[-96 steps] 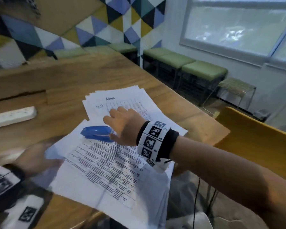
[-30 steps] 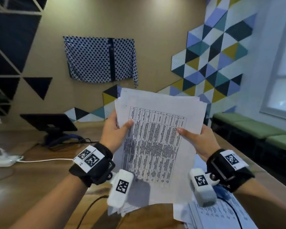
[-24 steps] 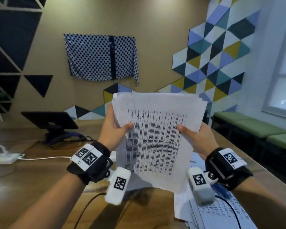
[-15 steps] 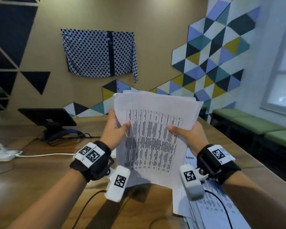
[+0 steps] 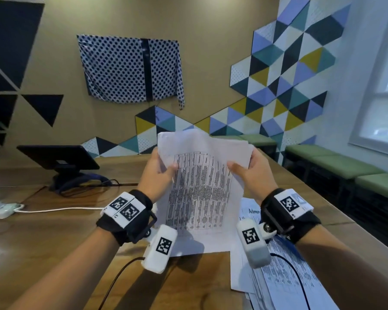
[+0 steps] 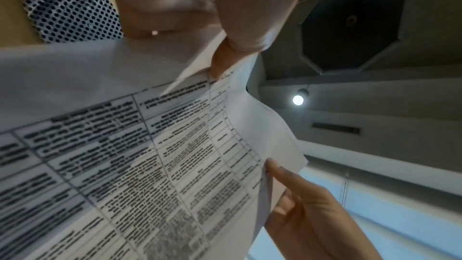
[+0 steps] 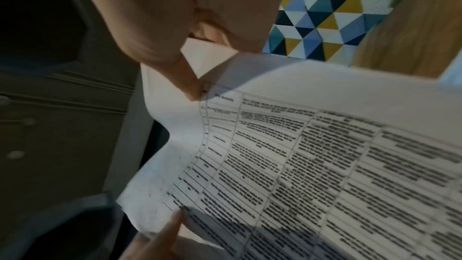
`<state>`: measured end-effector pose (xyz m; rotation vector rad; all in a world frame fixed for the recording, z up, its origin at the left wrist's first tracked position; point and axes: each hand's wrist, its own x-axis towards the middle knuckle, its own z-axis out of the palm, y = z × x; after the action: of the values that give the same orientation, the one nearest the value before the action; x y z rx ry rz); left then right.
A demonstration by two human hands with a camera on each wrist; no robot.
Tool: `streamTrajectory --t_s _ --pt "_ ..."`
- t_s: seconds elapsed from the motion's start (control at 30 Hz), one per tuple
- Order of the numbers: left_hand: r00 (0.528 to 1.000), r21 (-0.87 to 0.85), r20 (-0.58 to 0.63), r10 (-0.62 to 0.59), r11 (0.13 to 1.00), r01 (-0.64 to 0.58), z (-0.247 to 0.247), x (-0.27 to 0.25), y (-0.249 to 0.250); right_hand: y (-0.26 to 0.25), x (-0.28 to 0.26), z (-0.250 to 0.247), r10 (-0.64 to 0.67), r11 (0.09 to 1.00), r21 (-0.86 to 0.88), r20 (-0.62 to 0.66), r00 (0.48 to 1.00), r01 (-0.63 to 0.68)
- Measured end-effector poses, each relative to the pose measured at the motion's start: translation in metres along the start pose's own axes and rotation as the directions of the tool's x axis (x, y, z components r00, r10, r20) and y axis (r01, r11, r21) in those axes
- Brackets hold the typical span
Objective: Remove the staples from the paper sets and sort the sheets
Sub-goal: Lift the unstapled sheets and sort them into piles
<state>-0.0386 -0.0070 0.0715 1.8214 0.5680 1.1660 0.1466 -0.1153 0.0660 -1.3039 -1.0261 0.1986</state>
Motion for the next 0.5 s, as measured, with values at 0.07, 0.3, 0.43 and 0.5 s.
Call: streamTrajectory --t_s 0.07,0.3,0.43,0.5 --pt "0.997 -0.045 -0.075 0.005 0.999 -0.009 -0.003 0.004 0.008 -0.014 0.003 -0.001 -0.077 0.997 -0.008 -0.084 0.993 0.077" --pt "0.997 -0.126 -0.071 -0.03 0.992 0.021 -0.014 0.001 0.001 -0.01 0.0 -0.004 0.001 0.999 -0.035 -0.019 1.0 -0.002" --pt "0.998 -0.045 -0.062 -0.021 0.999 0.018 -0.011 0.0 -0.001 -0.01 -0.003 0.001 -0.025 0.998 -0.063 -0.072 0.997 0.021" --pt "0.996 -0.046 -0.092 0.005 0.999 -0.009 -0.013 0.005 0.005 -0.017 -0.001 0.001 -0.058 0.997 -0.056 -0.088 0.994 0.054"
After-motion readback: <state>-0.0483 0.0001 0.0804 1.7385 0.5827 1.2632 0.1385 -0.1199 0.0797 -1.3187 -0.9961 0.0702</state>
